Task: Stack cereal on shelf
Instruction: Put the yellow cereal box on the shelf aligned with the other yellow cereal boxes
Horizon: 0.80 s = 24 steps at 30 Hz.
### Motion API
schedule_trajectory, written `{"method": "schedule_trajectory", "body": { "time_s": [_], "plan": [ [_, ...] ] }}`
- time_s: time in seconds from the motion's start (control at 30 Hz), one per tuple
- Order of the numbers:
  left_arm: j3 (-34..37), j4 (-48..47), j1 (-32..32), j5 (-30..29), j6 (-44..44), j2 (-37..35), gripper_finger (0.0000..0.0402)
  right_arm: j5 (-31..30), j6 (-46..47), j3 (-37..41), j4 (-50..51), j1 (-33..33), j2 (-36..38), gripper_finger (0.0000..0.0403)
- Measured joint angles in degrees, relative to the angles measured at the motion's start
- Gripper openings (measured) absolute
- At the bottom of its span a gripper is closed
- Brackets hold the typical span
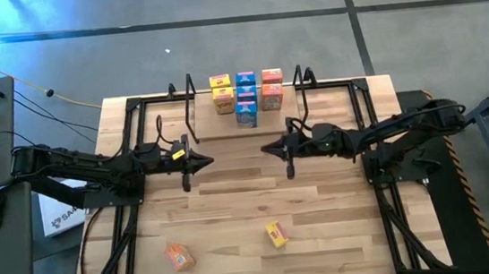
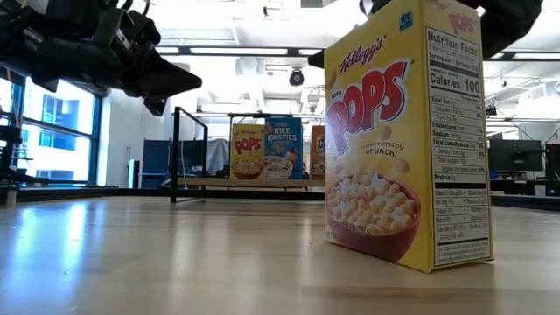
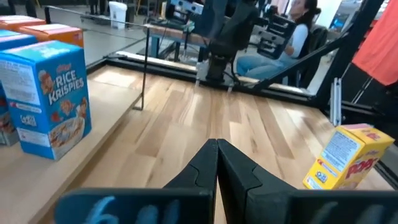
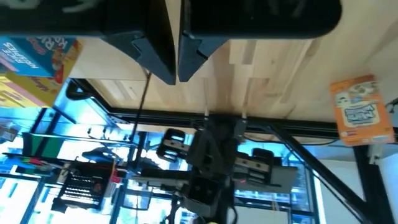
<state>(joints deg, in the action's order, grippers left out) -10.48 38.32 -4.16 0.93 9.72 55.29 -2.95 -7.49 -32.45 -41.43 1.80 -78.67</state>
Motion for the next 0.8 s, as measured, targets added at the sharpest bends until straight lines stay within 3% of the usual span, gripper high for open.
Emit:
{"method": "schedule_trajectory", "body": {
  "time_s": [0.3, 0.6, 0.8],
  "plan": [
    [-3.1, -2.0, 2.4, -0.2, -4.7, 0.0, 0.0000, 0.0, 2.5, 0.0, 0.0, -1.3, 0.0, 0.0004],
    [-3.1, -2.0, 5.5, -5.7, -6.1, 0.0, 0.0000, -0.9, 6.1, 0.0, 0.0, -1.9, 0.0, 0.0005],
    [-3.1, -2.1, 6.8, -6.3, -6.0, 0.0, 0.0000, -1.3, 6.2, 0.0, 0.0, -2.6, 0.0, 0.0005]
  ]
}}
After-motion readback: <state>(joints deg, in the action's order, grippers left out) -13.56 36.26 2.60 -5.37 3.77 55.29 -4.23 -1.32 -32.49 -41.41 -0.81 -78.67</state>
